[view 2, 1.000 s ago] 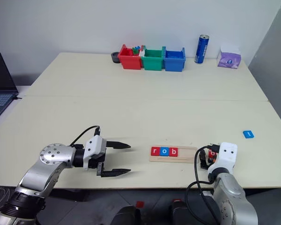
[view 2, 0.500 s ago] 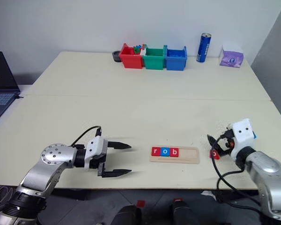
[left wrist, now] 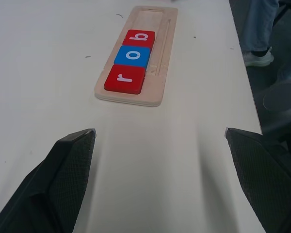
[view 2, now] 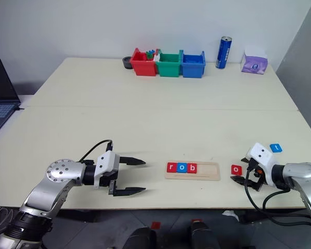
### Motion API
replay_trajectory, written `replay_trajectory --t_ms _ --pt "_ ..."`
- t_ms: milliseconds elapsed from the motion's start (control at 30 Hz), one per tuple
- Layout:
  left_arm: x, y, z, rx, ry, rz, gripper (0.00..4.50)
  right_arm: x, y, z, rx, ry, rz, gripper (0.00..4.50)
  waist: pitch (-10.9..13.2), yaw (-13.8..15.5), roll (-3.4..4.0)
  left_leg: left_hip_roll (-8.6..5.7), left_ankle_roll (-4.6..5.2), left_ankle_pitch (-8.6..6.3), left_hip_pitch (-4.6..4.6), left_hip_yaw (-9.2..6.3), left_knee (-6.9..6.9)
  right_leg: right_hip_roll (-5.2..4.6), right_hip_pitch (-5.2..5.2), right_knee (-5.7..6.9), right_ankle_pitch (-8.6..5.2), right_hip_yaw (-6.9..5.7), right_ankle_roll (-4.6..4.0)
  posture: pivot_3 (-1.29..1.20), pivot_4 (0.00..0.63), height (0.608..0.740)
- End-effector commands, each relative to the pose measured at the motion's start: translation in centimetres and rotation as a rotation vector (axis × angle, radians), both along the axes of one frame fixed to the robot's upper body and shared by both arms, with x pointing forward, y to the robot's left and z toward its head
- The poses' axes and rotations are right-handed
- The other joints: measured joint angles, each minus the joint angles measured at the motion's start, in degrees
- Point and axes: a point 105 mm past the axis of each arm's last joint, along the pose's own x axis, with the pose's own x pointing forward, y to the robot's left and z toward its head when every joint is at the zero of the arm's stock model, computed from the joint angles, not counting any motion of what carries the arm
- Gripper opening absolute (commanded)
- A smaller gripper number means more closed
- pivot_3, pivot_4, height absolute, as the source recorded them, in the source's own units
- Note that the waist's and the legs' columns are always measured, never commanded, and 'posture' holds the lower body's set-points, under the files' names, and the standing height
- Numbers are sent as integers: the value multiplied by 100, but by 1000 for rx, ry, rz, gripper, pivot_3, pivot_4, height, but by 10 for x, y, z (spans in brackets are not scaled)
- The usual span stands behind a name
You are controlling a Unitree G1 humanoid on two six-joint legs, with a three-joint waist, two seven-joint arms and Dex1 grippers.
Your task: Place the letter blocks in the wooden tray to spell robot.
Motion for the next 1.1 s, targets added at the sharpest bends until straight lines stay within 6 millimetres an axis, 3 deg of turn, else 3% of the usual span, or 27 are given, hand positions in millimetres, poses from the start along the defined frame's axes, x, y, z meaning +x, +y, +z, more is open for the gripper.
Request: replay_trajectory --t_ms 33,100,167,433,567,733,833,1100 --pt "-1 -2 7 -5 -36 -10 4500 4 -3 6 -42 -14 60 4481 1 2 2 0 0 0 -1 -1 0 -1 0 0 0 0 0 0 150 740" --pt "-1 -2 7 -4 -37 -10 4500 6 -2 6 -42 -10 75 4481 2 2 1 0 0 0 0 -3 0 -1 0 0 0 0 -1 0 150 740" --pt "-2 -3 7 -4 -37 -9 4500 7 -1 6 -36 -3 92 4109 2 2 1 1 0 0 0 -3 1 -1 0 2 1 0 -1 0 150 740" --pt "-2 -2 9 -2 -39 -1 4500 10 1 6 -31 2 112 1428 1 4 2 1 0 0 1 -5 1 -1 0 2 3 0 -5 0 150 740" --pt "-3 -1 9 1 -37 5 4500 10 12 23 -8 -32 157 1445 2 5 2 1 0 0 1 -6 1 -1 0 3 3 0 -5 0 150 740" --pt "-2 2 7 8 -34 11 4500 0 52 41 6 -63 310 1445 4 -4 6 4 0 0 3 -13 1 -1 -1 6 3 1 -4 0 150 740" --pt "-2 2 6 10 -35 12 4500 -5 70 41 -17 -55 376 1445 4 4 6 3 0 0 2 -13 2 -1 0 5 1 -3 -2 0 150 740" --pt "-1 1 5 6 -42 14 4500 8 99 31 -62 -49 441 1445 4 4 6 2 0 0 1 -13 4 -3 -1 4 4 -3 -7 0 150 740"
